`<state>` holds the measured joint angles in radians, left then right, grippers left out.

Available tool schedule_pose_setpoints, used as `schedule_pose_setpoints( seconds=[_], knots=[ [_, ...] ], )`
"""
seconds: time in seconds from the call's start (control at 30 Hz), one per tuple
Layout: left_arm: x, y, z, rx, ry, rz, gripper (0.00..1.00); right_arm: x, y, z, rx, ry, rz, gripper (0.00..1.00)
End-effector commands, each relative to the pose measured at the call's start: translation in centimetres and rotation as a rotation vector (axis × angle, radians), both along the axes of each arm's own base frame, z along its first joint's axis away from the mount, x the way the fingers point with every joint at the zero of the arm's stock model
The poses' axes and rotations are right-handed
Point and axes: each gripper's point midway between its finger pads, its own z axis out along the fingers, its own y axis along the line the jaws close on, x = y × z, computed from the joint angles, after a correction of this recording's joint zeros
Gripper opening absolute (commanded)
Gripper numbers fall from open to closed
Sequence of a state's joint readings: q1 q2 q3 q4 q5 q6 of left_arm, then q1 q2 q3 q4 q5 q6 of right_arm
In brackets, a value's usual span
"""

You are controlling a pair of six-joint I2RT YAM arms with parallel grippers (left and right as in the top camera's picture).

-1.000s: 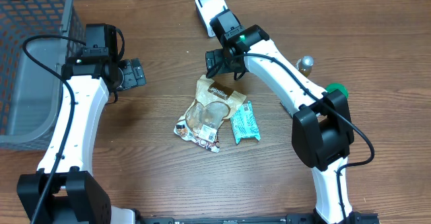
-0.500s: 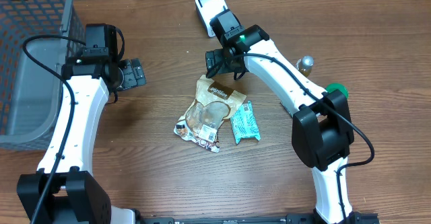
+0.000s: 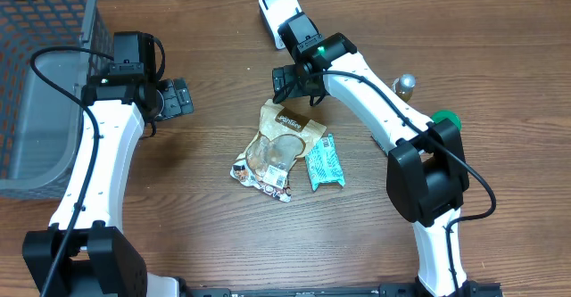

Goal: Scan the item barcode

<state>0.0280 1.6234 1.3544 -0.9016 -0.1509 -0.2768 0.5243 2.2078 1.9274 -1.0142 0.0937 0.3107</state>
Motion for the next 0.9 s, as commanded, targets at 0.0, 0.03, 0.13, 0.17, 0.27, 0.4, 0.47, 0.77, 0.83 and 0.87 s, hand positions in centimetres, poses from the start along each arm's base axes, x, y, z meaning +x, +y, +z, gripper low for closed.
schedule_pose_setpoints(
  seconds=[0.0,0.03,0.13,0.17,0.27,0.4,0.47,0.77,0.83,0.87],
  knots=[
    [-0.2,-0.9,-1.2,-0.038,0.027,-0.042,1.0,0.1,0.0,1.1,0.005,-0.025,-0.005,1.0],
    [-0.4,-1.1,-1.6,-0.048,0.032,-0.045,1.0,0.1,0.0,1.1,0.005,-0.025,-0.005,1.0],
    [-1.0,-1.7,-3.5,-0.078,0.05,-0.058,1.0,0.1,0.0,1.1,0.005,-0.025,-0.005,1.0],
    [-1.1,-1.8,-4.2,-0.085,0.05,-0.06,0.99,0.1,0.0,1.1,0.005,-0.025,-0.005,1.0],
    [-1.3,-2.4,-7.0,-0.117,0.03,-0.075,0.99,0.1,0.0,1.1,0.005,-0.025,-0.005,1.0],
    [-1.4,-3.7,-10.0,-0.176,-0.029,-0.114,0.99,0.1,0.0,1.1,0.005,-0.025,-0.005,1.0],
    [-1.5,-4.3,-11.2,-0.206,-0.064,-0.132,1.0,0.1,0.0,1.1,0.005,-0.025,-0.005,1.0],
    [-4.3,-5.0,-14.7,-0.212,-0.158,-0.199,1.0,0.1,0.0,1.1,0.005,-0.025,-0.005,1.0],
    [-4.8,-5.1,-14.7,-0.21,-0.194,-0.203,0.99,0.1,0.0,1.1,0.005,-0.025,-0.005,1.0],
    [-4.9,-5.2,-14.7,-0.215,-0.216,-0.21,0.99,0.1,0.0,1.1,0.005,-0.025,-0.005,1.0]
  ],
)
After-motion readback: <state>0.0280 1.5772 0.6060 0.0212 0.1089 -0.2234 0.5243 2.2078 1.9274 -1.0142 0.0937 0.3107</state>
